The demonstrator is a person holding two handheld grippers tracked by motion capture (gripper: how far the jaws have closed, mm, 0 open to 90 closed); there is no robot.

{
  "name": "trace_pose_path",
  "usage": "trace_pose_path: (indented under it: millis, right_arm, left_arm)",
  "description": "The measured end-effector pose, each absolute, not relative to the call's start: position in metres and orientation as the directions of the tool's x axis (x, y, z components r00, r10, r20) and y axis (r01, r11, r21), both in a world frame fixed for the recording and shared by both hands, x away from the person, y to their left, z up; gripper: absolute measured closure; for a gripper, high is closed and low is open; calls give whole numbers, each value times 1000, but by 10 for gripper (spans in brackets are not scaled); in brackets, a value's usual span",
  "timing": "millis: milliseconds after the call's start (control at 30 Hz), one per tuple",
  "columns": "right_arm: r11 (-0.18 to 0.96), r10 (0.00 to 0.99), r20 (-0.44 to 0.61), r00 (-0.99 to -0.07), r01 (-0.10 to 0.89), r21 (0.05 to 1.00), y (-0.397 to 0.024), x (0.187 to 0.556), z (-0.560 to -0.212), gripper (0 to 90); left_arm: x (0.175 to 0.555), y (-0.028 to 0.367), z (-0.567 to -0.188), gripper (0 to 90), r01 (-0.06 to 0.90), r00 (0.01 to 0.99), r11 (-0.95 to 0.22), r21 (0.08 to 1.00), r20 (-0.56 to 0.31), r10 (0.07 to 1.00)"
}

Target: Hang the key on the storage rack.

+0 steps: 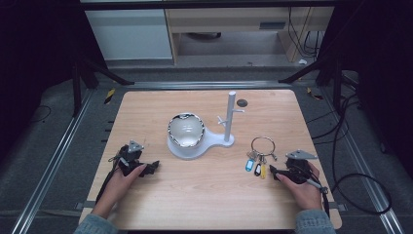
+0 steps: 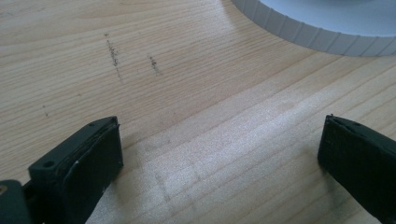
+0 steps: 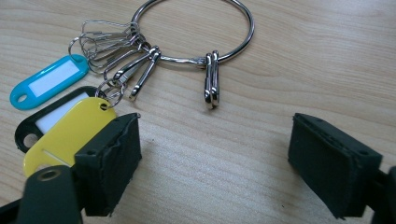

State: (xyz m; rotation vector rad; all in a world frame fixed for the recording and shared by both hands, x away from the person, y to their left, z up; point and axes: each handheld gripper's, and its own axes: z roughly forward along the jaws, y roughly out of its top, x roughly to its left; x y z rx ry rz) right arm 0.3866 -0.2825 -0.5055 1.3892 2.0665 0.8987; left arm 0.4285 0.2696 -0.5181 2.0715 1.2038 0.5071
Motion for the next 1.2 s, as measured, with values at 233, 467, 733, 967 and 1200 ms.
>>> trace_pose_path:
  millis: [233,467,733,967,1200]
  right_arm:
    - [272,927,-36,-373,603,750,-282,388,-504,316]
    - [279,924,-43,-379,597,752,-280,387,-501,434]
    - [298,919,-64,-390,580,758,-276,388,-496,518]
    - [296,920,-62,-387,582,758,-274,396,-497,591]
    - [283,924,-46,-381,596,751,-275,410,-499,649]
  left_arm:
    - [428,270,-518,0,604,496,-342,720,-4,868]
    - [428,270,-518,0,604,498,-346,718,-1,867]
    - [428,270,-518,0,604,498,-346,718,-1,867]
    - [428,270,-518,0,604,498,-346,718,-1,867]
    - [428,270,-518,0,604,498,-346,718,-1,867]
